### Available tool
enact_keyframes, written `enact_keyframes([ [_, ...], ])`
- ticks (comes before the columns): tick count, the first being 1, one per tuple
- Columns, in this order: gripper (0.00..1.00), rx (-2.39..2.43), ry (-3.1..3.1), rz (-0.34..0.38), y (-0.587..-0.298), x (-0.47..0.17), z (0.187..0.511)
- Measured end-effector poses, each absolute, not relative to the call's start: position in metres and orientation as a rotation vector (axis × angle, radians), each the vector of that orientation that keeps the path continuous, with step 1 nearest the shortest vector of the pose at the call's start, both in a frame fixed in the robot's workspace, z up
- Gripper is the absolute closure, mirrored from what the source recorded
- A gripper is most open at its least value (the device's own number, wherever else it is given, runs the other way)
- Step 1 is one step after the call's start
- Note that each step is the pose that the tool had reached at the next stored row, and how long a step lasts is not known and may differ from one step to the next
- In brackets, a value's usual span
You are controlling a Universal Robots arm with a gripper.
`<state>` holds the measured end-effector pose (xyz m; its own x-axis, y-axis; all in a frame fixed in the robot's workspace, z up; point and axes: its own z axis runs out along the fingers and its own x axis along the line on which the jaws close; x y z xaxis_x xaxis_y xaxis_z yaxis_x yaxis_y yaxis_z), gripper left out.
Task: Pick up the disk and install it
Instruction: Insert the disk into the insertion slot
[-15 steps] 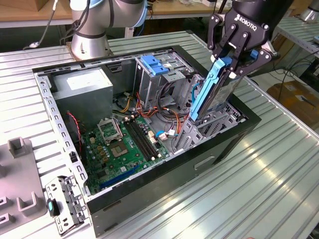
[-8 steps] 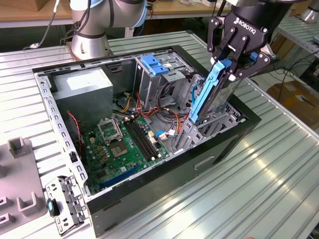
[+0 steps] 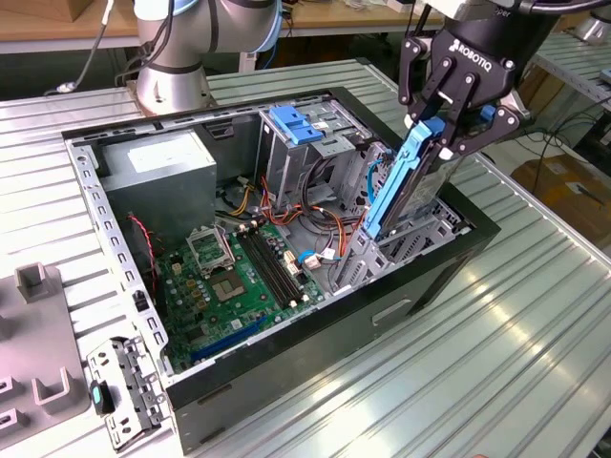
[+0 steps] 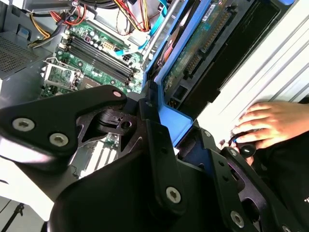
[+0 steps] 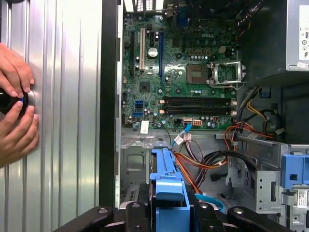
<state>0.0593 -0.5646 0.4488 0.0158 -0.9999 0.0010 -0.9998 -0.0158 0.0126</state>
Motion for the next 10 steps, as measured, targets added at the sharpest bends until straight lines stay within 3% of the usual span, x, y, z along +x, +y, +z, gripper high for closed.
enact_keyframes([
  [10, 0.63, 2.232, -2.197, -0.012, -0.5625, 0.0593, 0.4439],
])
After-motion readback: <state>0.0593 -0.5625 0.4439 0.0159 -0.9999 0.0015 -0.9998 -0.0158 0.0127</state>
